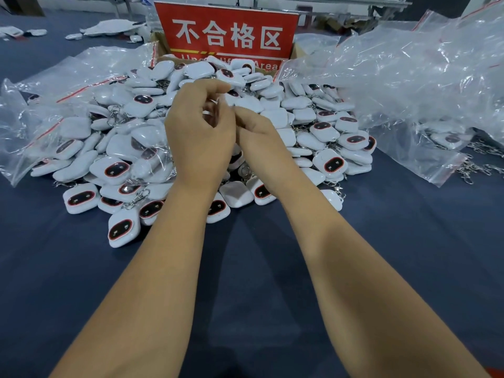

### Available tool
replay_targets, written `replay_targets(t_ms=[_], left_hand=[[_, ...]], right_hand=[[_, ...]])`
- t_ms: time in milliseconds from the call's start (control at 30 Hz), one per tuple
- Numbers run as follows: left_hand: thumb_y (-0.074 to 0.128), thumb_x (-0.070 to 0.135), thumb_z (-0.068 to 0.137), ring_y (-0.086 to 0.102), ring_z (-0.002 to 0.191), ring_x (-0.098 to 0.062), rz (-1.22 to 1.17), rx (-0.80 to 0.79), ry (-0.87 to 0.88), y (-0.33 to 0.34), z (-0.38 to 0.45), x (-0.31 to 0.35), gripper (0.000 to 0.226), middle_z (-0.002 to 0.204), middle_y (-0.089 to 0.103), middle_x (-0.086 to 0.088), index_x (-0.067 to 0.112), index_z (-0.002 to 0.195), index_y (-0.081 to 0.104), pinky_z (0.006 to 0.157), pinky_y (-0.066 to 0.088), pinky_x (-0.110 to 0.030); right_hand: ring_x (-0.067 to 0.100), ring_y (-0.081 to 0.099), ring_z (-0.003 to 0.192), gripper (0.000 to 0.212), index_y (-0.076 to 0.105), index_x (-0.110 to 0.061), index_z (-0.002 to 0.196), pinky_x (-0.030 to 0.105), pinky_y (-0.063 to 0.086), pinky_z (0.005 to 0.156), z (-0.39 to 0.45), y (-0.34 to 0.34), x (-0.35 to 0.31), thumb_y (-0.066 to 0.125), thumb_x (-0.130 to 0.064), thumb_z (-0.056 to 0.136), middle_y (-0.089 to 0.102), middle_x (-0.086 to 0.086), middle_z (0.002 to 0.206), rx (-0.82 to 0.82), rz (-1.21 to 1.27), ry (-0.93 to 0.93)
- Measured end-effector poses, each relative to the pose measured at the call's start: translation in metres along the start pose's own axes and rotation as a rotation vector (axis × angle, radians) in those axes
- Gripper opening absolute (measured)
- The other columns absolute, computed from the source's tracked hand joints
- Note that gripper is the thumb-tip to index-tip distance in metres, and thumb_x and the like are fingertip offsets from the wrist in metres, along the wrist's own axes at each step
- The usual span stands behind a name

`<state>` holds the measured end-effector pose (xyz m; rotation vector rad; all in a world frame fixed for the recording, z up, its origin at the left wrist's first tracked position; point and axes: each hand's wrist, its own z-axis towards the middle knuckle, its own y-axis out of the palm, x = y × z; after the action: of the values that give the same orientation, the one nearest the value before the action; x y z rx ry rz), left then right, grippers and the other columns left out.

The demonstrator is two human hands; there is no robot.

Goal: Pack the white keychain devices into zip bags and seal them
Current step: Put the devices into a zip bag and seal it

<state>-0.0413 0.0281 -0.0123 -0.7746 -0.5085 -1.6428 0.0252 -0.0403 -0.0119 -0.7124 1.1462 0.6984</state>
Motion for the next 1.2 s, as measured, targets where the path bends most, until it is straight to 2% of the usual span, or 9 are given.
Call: replay_targets(t_ms=[67,167,267,333,467,567,767,933,1200], left_hand=[[0.053,0.011,0.087,0.056,0.08,0.005,-0.003,0.021,-0.012,0.0,0.0,0.001,0.019,0.095,0.063,0.009,0.019,0.097,0.068,0.075,0.048,-0.017],[0.052,0.012,0.089,0.057,0.083,0.005,0.009,0.011,-0.028,-0.001,0.001,0.0,0.019,0.099,0.063,0.007,0.023,0.096,0.066,0.078,0.048,-0.017],[0.05,0.013,0.088,0.06,0.086,-0.003,0.084,-0.137,-0.094,0.0,0.003,-0.005,0.021,0.103,0.064,0.005,0.027,0.092,0.065,0.08,0.052,-0.027],[0.05,0.012,0.088,0.061,0.089,-0.012,0.205,-0.262,-0.13,0.001,0.004,-0.012,0.023,0.104,0.064,0.001,0.025,0.094,0.068,0.079,0.053,-0.038],[0.049,0.006,0.084,0.06,0.086,-0.016,0.363,-0.39,-0.146,0.001,0.004,-0.02,0.031,0.104,0.064,-0.003,0.028,0.092,0.068,0.07,0.046,-0.03],[0.047,0.0,0.087,0.056,0.083,-0.008,0.267,-0.247,-0.182,0.001,0.005,-0.018,0.037,0.106,0.06,0.002,0.033,0.088,0.063,0.069,0.045,-0.017],[0.045,-0.002,0.091,0.047,0.083,0.011,0.116,-0.061,-0.237,0.0,0.005,-0.016,0.036,0.104,0.049,0.008,0.029,0.094,0.063,0.073,0.035,-0.001],[0.043,-0.003,0.09,0.047,0.085,0.011,0.072,-0.067,-0.263,0.001,0.004,-0.013,0.037,0.097,0.044,0.015,0.029,0.094,0.062,0.074,0.034,0.0],[0.043,-0.003,0.087,0.048,0.09,0.011,0.066,-0.128,-0.285,0.001,0.003,-0.013,0.037,0.102,0.05,0.012,0.027,0.093,0.064,0.076,0.037,-0.004]], right_hand=[[0.001,0.064,0.075,0.027,0.061,-0.012,0.116,0.021,0.049,0.072,0.001,0.0,-0.002,0.048,-0.002,0.094,0.071,-0.009,0.079,-0.036,0.144,0.032],[0.013,0.068,0.08,0.026,0.054,-0.012,0.121,0.032,0.053,0.081,0.001,-0.004,-0.004,0.049,-0.002,0.097,0.071,0.006,0.09,0.021,0.332,0.033],[0.018,0.072,0.08,0.027,0.052,-0.01,0.121,0.026,0.058,0.078,0.002,-0.011,-0.005,0.048,0.001,0.097,0.072,0.014,0.101,0.145,0.403,0.008],[0.015,0.071,0.076,0.028,0.053,-0.012,0.116,0.021,0.056,0.076,0.003,-0.017,-0.004,0.047,0.004,0.094,0.071,0.011,0.098,0.274,0.333,-0.003],[0.006,0.061,0.08,0.036,0.059,-0.024,0.102,0.012,0.047,0.072,0.005,-0.026,0.004,0.045,0.007,0.087,0.066,-0.004,0.091,0.449,-0.048,0.002],[0.003,0.059,0.086,0.043,0.063,-0.023,0.097,0.011,0.045,0.073,0.006,-0.029,0.01,0.04,0.01,0.083,0.065,-0.008,0.091,0.399,-0.285,-0.013],[0.013,0.064,0.092,0.046,0.066,-0.02,0.086,0.03,0.053,0.088,0.002,-0.019,0.013,0.036,0.014,0.078,0.067,-0.005,0.089,0.207,-0.444,-0.003],[0.013,0.059,0.116,0.036,0.063,-0.02,0.118,0.041,0.039,0.109,-0.002,-0.018,0.015,0.056,-0.004,0.087,0.068,-0.006,0.117,0.066,-0.575,-0.003],[0.024,0.045,0.119,0.045,0.064,-0.032,0.125,0.037,0.03,0.095,0.006,-0.016,0.013,0.075,-0.036,0.081,0.046,-0.003,0.106,0.041,-0.895,0.036]])
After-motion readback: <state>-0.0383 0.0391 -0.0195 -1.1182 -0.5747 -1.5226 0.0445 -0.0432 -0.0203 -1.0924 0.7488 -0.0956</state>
